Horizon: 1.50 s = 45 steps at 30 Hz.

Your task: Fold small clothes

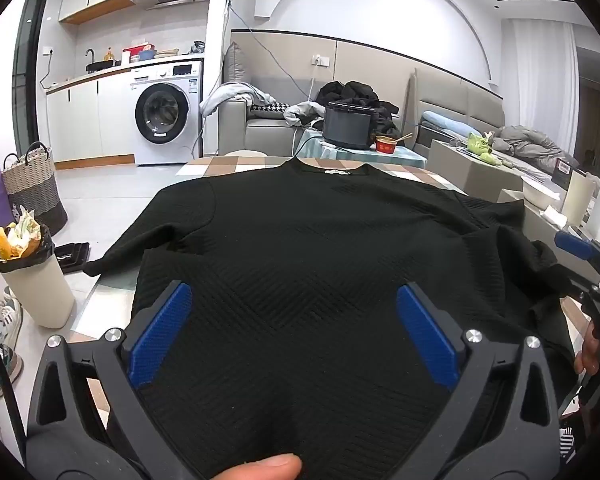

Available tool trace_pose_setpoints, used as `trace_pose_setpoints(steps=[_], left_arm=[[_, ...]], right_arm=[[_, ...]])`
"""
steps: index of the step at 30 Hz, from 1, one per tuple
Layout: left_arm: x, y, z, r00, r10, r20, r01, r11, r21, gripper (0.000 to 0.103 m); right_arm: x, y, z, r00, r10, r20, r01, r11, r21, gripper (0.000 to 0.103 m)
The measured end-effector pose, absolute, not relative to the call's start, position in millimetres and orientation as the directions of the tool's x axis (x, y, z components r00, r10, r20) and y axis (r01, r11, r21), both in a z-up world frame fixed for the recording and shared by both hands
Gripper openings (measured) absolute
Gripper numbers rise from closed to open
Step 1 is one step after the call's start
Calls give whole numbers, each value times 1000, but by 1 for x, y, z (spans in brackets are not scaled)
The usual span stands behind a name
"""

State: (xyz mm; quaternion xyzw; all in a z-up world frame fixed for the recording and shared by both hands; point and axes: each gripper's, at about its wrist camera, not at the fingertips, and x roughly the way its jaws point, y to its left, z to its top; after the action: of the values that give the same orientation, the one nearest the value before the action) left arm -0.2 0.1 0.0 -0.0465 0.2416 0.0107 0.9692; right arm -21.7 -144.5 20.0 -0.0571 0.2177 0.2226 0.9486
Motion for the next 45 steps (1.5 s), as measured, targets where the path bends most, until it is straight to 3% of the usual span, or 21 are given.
trace_pose_setpoints(steps=[45], left_arm=[[0,0,0,877,-2,-481,-44,995,-84,102]], right_arm=[[-20,-144,19,803,391,-450,-444,896,-13,103]])
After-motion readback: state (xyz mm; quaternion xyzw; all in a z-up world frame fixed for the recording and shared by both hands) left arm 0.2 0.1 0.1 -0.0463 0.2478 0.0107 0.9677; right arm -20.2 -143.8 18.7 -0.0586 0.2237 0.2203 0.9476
